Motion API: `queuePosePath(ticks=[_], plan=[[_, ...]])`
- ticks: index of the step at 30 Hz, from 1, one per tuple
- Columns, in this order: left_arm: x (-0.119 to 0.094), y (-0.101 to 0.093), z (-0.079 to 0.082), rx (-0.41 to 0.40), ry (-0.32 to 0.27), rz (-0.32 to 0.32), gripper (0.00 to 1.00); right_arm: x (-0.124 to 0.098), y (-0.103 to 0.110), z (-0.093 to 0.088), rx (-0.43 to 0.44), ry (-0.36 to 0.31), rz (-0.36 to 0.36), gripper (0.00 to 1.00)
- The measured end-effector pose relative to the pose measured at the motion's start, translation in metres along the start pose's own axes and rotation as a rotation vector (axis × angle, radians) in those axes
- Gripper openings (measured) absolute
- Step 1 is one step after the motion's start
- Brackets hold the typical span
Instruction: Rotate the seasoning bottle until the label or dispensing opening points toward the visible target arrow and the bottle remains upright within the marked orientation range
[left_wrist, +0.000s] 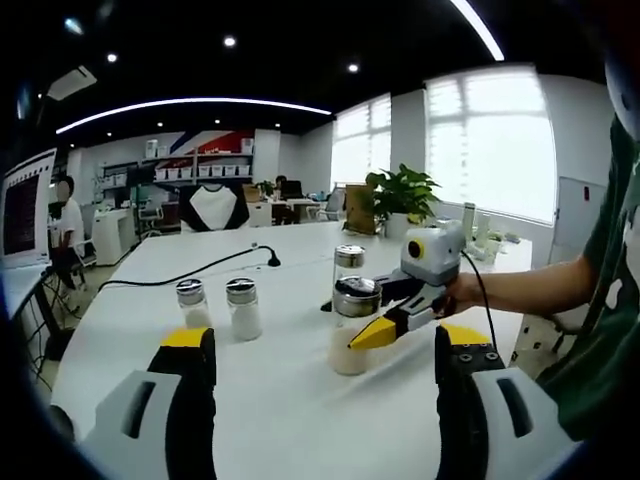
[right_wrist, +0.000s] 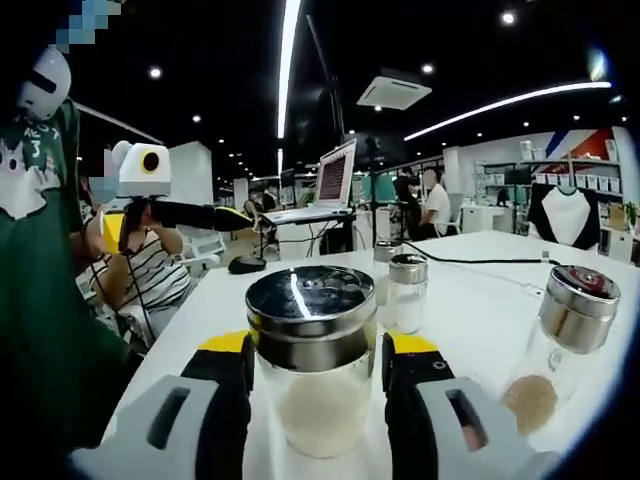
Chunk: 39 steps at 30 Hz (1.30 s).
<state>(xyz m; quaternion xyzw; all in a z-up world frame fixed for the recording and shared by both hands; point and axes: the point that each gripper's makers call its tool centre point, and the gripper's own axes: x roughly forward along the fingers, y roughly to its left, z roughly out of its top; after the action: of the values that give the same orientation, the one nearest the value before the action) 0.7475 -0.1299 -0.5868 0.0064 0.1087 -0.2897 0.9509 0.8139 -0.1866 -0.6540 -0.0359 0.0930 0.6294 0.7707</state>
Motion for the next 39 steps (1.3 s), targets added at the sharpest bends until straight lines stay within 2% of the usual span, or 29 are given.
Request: queuePosePath(ticks=[2,4,26,32,34,39], plan=[[-0.0002,-0.0004,-0.0004,-0.001,0.002,-0.001,0.96,0.0001,0.0004,-0.0004,-0.024,-0.004,0.008,0.43],[-0.0004,-0.0008,-0.0005,0.002,0.003,-0.001,0.96,-0.0001,0.001,-0.0002,-0.031,-0.002,0.005,0.43],[-0.0024,-0.0024,-0.004,0.001,0.017,0.007,0.95,0.0001,0.0,-0.0021,-0.035,0.006,-0.011,0.42],[-0.0039,-0.0015,-0.0021,0.002,0.012,0.012,0.96,-0.001,-0.0003,-0.003,-0.029,-0.018,-0.038,0.42],[-0.004,-0.0012,-0.0019,0.001,0.013,0.012,0.95,-0.001,-0.0017,-0.0029,-0.033,-0.019,-0.073,0.42],[-0.0052,-0.0001,-0.0036,-0.001,0.017,0.015,0.95,-0.0026,-0.0007,-0.0028,-0.031,-0.031,-0.11,0.42]])
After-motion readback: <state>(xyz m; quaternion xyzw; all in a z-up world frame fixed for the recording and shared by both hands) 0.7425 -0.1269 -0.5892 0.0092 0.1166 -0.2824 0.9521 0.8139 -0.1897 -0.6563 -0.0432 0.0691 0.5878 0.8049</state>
